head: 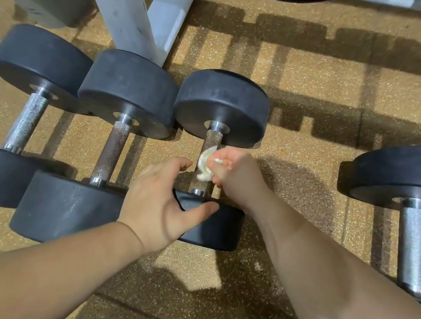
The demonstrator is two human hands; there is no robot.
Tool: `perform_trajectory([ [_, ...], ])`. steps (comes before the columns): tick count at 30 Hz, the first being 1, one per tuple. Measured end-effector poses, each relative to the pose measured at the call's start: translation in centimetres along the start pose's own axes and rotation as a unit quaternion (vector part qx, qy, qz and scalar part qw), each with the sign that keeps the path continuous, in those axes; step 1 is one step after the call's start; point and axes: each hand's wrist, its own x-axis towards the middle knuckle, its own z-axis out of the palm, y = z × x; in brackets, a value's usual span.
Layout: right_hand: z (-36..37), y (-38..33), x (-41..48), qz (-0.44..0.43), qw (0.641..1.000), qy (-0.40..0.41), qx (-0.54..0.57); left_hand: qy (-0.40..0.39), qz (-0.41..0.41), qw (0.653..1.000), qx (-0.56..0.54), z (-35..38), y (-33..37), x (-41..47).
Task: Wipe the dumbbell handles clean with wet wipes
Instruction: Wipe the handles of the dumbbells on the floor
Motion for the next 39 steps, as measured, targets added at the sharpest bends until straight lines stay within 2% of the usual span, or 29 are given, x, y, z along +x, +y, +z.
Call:
perform_trajectory([
  [2, -0.4, -0.2, -0.6, -0.017, 0.998, -0.04, -0.041, 0.002, -0.002, 1.0, -0.003, 0.1, 0.0, 0.0],
  [3, -0.3, -0.4, -0.2, -0.021, 0.999, -0.025, -0.042, 0.004, -0.002, 1.0, -0.005, 0.1, 0.0, 0.0],
  [8, 0.9, -1.3, 2.5, -0.037, 0.992, 0.121, 0.023, 0.012, 0.0, 1.0, -0.004, 0.1, 0.0, 0.1],
  [10, 0.6, -1.2, 2.0, -0.037, 0.994, 0.105, 0.004, 0.013, 0.0, 1.0, -0.001, 0.2, -0.1, 0.1],
  [13, -0.4, -0.6, 0.3, -0.074, 0.991, 0.015, -0.109, 0.015, 0.001, 1.0, 0.011, 0.4, 0.4, 0.0],
  [15, -1.3, -0.6, -0.3, -0.106, 0.98, -0.007, -0.169, 0.037, 0.03, 0.998, 0.041, 0.7, 1.2, -0.2],
  [16, -1.6, -0.8, -0.4, -0.115, 0.976, -0.003, -0.183, 0.038, 0.048, 0.998, 0.027, 0.8, 1.5, -0.4],
  [18, -2.2, -1.4, -0.1, -0.12, 0.975, 0.044, -0.184, 0.015, 0.061, 0.994, -0.089, 0.4, 1.9, -0.8],
  [20, -2.8, -2.2, 0.4, -0.08, 0.983, 0.098, -0.135, 0.026, 0.057, 0.979, -0.192, -0.2, 1.2, -0.7],
  [22, -3.1, -1.9, 0.5, -0.048, 0.986, 0.109, -0.115, 0.058, 0.026, 0.981, -0.186, -0.7, -0.2, -0.1],
  [23, -3.0, -1.4, 0.3, -0.059, 0.984, 0.103, -0.136, 0.042, 0.001, 0.985, -0.165, -0.5, -0.8, 0.1],
  [25, -3.1, -0.4, -0.8, -0.103, 0.971, 0.075, -0.2, -0.05, -0.057, 0.987, -0.143, 0.4, -0.6, -0.2],
  [27, -3.6, 0.2, -1.9, -0.138, 0.96, 0.034, -0.24, -0.097, -0.063, 0.981, -0.158, 1.6, 0.4, -1.0],
  [29, -4.9, 0.1, -2.1, -0.166, 0.942, 0.004, -0.292, -0.108, -0.025, 0.983, -0.143, 2.1, 1.1, -1.3],
  [32, -6.7, -0.9, -0.4, -0.214, 0.905, 0.025, -0.367, -0.146, 0.053, 0.985, -0.079, 2.0, 1.5, -1.4],
  [36, -7.4, -1.2, 0.2, -0.159, 0.907, 0.055, -0.386, -0.158, 0.136, 0.977, -0.053, 2.6, 1.2, -1.7],
  [39, -7.6, -0.7, -2.3, -0.215, 0.874, -0.035, -0.435, -0.168, 0.137, 0.976, -0.031, 3.1, 1.0, -1.7],
])
